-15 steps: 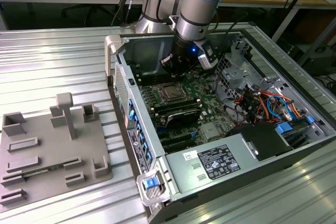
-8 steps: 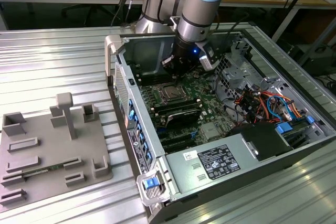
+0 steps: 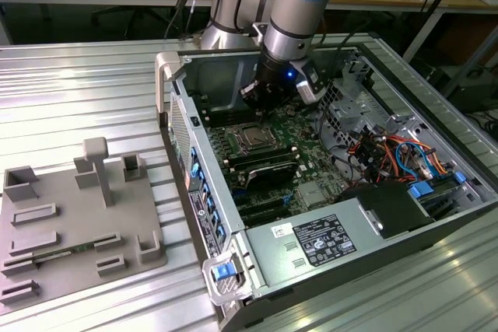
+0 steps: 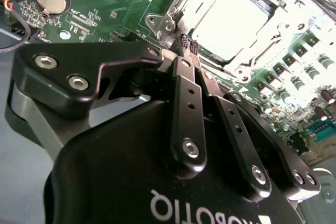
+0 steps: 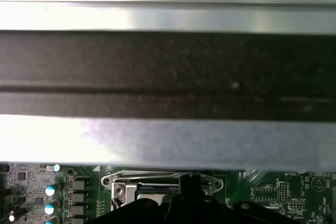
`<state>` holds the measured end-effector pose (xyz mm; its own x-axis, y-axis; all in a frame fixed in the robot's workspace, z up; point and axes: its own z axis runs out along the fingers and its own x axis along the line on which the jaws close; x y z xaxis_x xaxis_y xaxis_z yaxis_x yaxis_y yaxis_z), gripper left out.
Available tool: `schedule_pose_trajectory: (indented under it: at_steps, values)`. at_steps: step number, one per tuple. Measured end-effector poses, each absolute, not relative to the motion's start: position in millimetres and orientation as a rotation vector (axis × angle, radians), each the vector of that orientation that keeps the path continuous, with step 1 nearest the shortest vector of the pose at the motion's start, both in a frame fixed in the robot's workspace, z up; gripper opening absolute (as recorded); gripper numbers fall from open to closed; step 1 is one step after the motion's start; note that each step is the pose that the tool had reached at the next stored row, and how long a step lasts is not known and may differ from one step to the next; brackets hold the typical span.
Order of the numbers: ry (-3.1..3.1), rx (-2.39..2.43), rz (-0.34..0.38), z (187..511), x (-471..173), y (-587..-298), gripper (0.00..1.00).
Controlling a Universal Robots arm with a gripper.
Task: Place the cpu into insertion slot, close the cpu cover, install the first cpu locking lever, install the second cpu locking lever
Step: 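Install the second cpu locking lever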
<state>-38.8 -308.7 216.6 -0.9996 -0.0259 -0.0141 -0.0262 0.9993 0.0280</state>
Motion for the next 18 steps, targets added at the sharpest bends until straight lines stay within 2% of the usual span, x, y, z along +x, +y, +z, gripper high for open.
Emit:
schedule_pose_trajectory:
  at_steps: [6, 13, 18]
  values:
    - [3.127, -0.041, 0.044, 226, -39, -311, 0.11]
    - [3.130, -0.041, 0.044, 227, -38, -340, 0.11]
    - [3.137, -0.041, 0.044, 227, -28, -345, 0.11]
